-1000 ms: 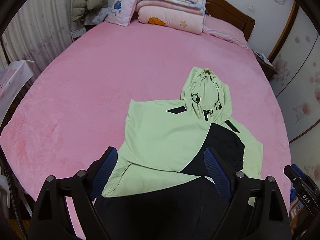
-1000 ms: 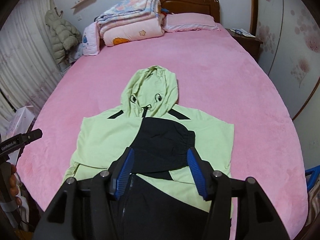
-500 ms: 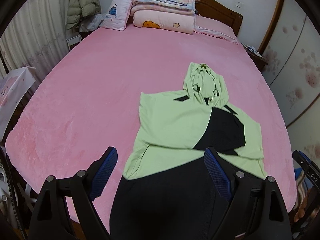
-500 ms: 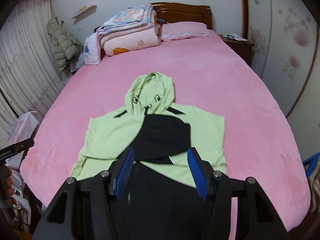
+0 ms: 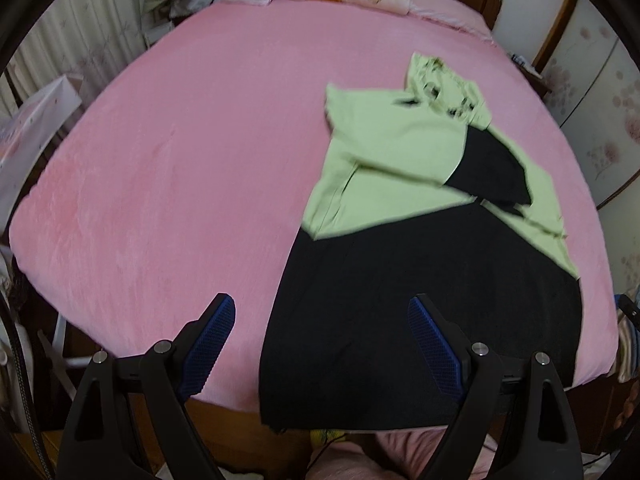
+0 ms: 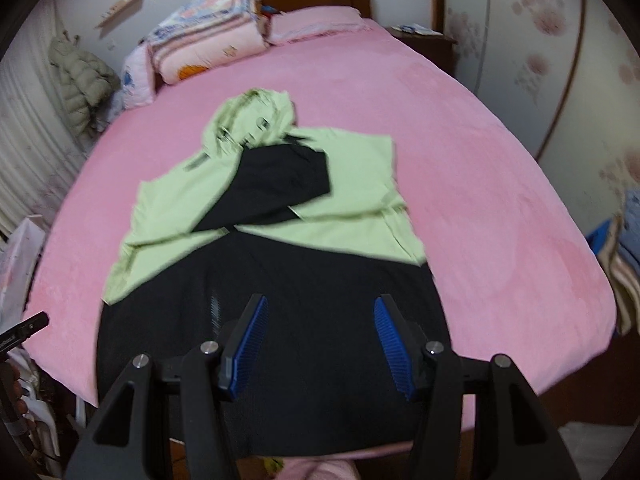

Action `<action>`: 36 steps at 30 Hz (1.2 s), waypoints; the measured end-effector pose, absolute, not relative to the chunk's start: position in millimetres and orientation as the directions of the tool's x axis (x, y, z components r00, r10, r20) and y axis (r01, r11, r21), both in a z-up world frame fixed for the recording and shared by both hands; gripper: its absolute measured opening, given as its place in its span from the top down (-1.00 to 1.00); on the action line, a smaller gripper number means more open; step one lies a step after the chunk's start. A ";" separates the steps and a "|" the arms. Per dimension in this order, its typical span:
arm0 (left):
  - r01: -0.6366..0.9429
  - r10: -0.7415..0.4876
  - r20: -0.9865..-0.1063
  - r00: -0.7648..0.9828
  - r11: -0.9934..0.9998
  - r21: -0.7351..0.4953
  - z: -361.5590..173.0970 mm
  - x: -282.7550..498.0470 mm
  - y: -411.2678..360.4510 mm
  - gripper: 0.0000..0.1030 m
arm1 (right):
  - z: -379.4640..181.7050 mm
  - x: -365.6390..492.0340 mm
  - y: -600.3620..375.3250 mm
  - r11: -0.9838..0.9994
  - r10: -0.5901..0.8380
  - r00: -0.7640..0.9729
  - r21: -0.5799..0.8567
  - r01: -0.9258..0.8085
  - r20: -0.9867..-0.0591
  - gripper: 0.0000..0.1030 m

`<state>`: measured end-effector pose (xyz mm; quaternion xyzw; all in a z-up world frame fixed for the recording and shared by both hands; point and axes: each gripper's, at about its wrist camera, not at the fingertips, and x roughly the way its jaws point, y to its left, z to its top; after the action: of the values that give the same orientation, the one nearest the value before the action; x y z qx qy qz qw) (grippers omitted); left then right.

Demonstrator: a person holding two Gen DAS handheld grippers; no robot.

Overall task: Fold large clothes
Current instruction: 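Grasp the black hem edge with both grippers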

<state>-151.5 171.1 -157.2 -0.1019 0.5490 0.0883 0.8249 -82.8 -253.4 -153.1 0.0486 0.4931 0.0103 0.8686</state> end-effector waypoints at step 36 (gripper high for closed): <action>-0.181 -0.098 -0.968 0.229 0.973 -0.141 -315.4 -213.1 212.2 -0.69 | -280.7 -147.1 -365.9 0.955 0.056 0.334 0.148 0.257 -0.941 -0.08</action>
<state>-213.1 212.2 -315.4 -0.1123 0.6201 0.0268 0.7760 -147.1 -365.9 -280.7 0.1364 0.5737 -0.0625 0.8052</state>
